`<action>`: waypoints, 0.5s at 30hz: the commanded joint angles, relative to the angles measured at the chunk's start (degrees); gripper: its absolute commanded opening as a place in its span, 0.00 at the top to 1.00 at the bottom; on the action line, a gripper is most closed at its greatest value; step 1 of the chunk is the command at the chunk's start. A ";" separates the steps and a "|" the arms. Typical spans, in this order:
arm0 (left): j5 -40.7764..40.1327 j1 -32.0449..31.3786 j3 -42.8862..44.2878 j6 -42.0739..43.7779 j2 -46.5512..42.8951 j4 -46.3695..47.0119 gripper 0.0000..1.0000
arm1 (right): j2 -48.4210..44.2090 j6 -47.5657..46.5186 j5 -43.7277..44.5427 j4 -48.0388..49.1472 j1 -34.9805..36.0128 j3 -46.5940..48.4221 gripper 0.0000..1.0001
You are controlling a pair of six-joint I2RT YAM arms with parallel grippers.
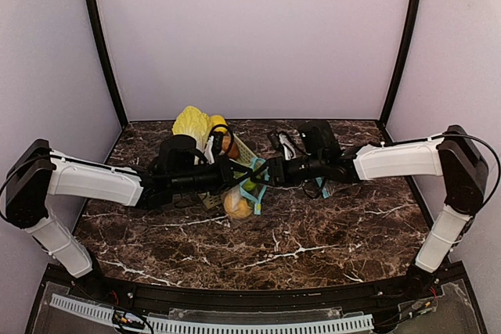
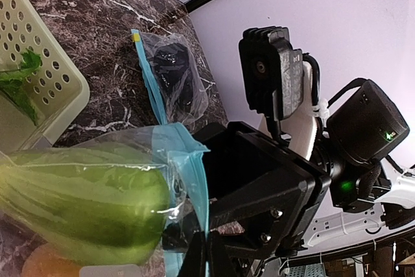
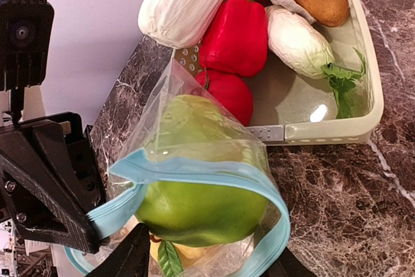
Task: Place the food in the zip-top bag and seal the zipper
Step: Adjust the fake fruit in the zipper food storage bag.
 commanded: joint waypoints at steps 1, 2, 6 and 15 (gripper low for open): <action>0.73 -0.18 -0.07 1.36 -3.49 -0.89 0.99 | -1.23 -0.77 4.05 0.02 0.27 0.19 0.51; 0.40 -0.20 -0.13 1.79 -3.94 -1.39 0.99 | -1.81 -0.66 6.35 -1.07 0.29 0.05 0.53; -0.95 -0.15 -0.24 3.10 -4.88 -4.36 0.99 | -3.61 -1.84 10.21 -5.16 0.20 0.05 0.61; 0.44 -0.13 -0.08 3.68 -4.75 -5.92 0.99 | -4.87 -5.80 12.07 -9.16 0.01 1.61 0.64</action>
